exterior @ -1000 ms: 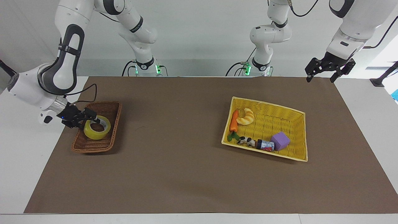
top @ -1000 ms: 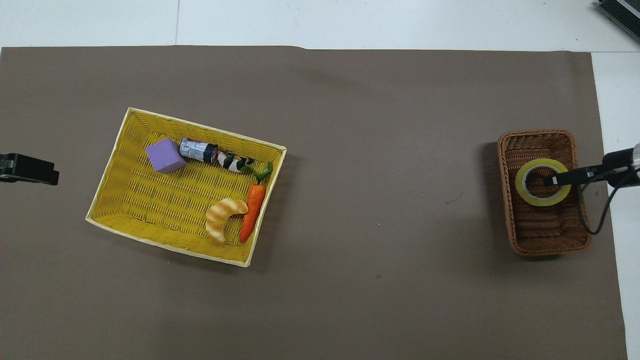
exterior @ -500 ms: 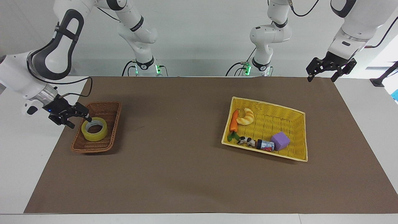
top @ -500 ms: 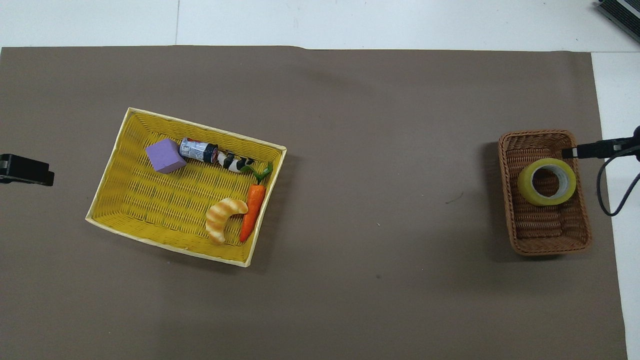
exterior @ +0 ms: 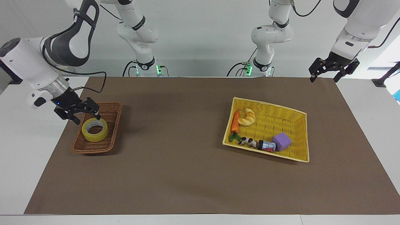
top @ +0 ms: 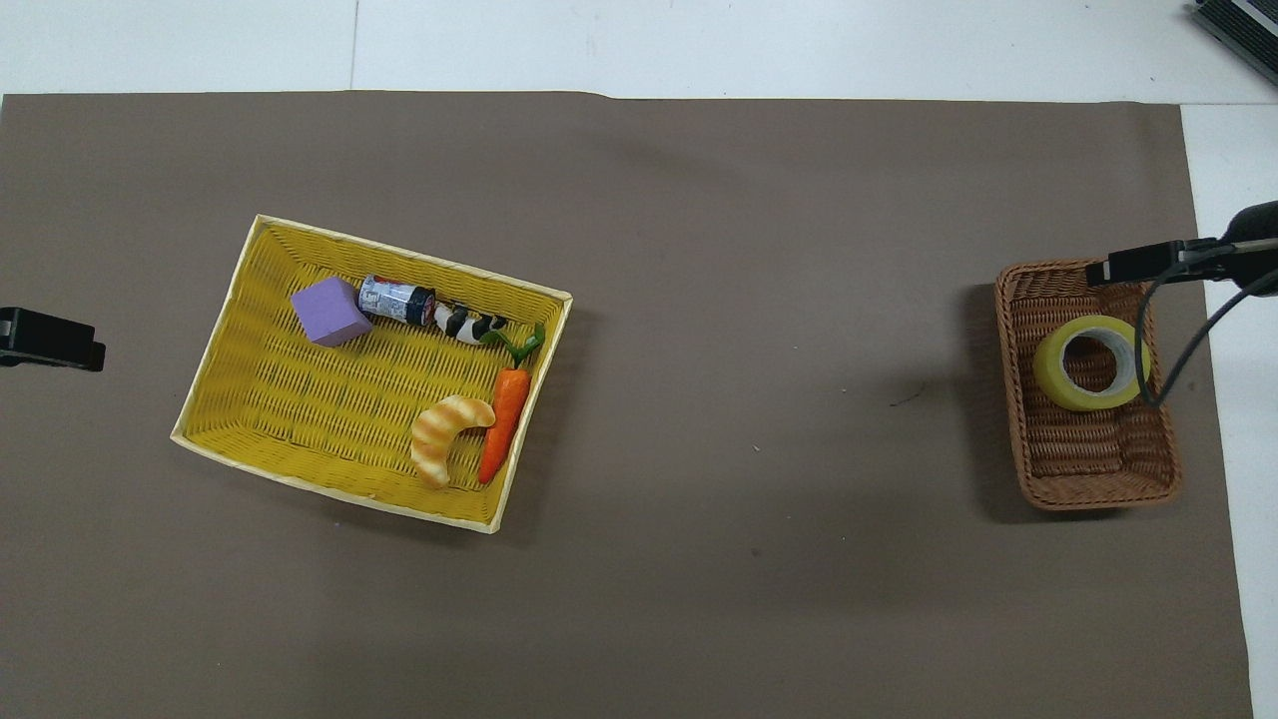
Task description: Move tape to another basket
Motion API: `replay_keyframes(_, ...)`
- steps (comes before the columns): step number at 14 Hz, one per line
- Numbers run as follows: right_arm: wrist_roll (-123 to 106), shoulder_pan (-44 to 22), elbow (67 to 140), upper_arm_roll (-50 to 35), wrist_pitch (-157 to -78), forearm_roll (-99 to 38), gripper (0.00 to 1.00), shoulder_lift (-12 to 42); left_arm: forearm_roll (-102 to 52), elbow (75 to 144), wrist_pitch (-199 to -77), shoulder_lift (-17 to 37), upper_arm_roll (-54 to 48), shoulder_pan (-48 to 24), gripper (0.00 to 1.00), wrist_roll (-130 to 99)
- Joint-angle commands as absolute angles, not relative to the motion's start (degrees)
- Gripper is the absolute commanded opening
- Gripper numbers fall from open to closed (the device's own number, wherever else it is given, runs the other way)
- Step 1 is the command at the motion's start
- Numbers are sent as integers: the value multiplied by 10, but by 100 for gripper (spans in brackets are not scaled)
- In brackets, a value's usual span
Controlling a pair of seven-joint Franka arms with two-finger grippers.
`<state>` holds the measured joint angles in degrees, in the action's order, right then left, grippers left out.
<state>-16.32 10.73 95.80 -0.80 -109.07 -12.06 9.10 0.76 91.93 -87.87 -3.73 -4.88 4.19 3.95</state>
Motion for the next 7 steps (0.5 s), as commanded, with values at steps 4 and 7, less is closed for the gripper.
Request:
replay_keyframes(4,-4,28,976,-11,-1049,-55,100,38,12,931,-880,-49,-50,47,100,41)
replay_keyframes(7,91,-18,991,-11,-1029,-47,100,18,12,931,-881,-49,-51,44,100,41)
